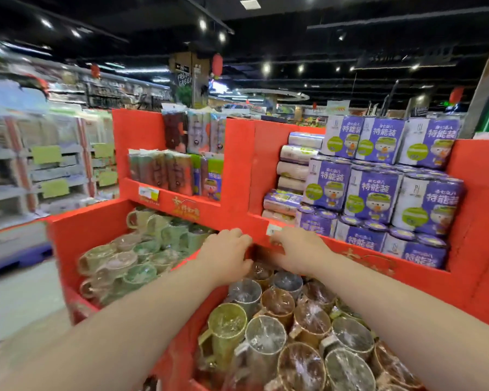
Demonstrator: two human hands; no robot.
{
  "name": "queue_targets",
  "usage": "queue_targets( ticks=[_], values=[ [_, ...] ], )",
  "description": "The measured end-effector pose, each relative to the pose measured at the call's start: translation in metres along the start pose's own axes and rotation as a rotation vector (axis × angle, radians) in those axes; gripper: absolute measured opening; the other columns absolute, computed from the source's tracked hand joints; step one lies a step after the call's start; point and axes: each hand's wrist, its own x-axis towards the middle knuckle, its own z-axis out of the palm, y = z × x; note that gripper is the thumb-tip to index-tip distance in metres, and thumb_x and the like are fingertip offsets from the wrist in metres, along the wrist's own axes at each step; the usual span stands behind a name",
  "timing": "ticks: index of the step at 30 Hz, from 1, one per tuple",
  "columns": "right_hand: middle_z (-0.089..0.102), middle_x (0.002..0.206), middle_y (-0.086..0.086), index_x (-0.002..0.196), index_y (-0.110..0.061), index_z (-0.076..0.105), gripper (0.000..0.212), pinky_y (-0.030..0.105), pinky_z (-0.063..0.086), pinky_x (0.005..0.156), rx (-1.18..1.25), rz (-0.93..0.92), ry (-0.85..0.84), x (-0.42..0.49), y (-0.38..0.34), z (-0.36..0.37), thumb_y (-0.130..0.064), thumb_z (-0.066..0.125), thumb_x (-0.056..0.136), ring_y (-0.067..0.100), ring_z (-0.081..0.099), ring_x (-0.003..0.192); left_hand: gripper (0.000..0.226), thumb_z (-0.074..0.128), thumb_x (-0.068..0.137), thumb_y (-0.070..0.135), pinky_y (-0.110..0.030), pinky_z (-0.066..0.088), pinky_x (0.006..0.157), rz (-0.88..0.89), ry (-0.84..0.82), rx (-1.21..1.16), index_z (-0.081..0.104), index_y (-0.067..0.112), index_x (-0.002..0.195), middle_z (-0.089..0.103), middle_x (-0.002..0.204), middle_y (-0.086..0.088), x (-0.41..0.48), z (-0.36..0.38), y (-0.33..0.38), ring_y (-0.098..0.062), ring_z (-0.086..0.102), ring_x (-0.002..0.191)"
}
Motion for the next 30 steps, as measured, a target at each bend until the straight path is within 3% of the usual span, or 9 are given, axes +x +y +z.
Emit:
queue_targets(
  ticks=[12,18,24,30],
  values=[
    [0.055,0.135,0.003,0.132,-0.027,0.053,0.042,0.034,0.044,0.1,0.172,-0.215,-0.247,-0.101,-0.206,0.097,-0.035,0.054,0.09,0.026,0.051,0.124,0.036,0.049,0.089,0.036,-0.04,0.045,0.091,-0.301,-0.26,-0.03,0.052,0.015,0.118,0.051,0.122,-0.008,-0.265,0.038,-0.093,-0.031,0.051,0.116],
    [0.058,0.128,0.004,0.13,-0.024,0.054,0.04,0.037,0.048,0.089,0.183,-0.336,-0.442,-0.149,-0.297,0.149,-0.029,0.05,0.09,0.027,0.057,0.115,0.042,0.048,0.093,0.036,-0.038,0.044,0.095,-0.503,-0.38,-0.082,0.049,0.016,0.131,0.051,0.128,-0.008,-0.387,0.053,-0.128,-0.029,0.05,0.119],
    [0.054,0.131,0.006,0.127,-0.019,0.052,0.037,0.033,0.046,0.085,0.153,-0.423,-0.635,-0.176,-0.36,0.191,-0.028,0.05,0.09,0.027,0.053,0.118,0.042,0.051,0.092,0.038,-0.04,0.045,0.094,-0.68,-0.342,-0.115,0.048,0.019,0.129,0.048,0.128,-0.005,-0.44,0.042,-0.163,-0.027,0.048,0.12],
    [0.054,0.135,0.007,0.132,-0.015,0.052,0.039,0.035,0.046,0.094,0.107,-0.547,-0.77,-0.163,-0.418,0.207,-0.024,0.045,0.095,0.026,0.052,0.123,0.042,0.05,0.092,0.037,-0.042,0.046,0.094,-0.82,-0.305,-0.076,0.048,0.018,0.129,0.048,0.125,-0.005,-0.466,0.028,-0.219,-0.029,0.049,0.118]
  ],
)
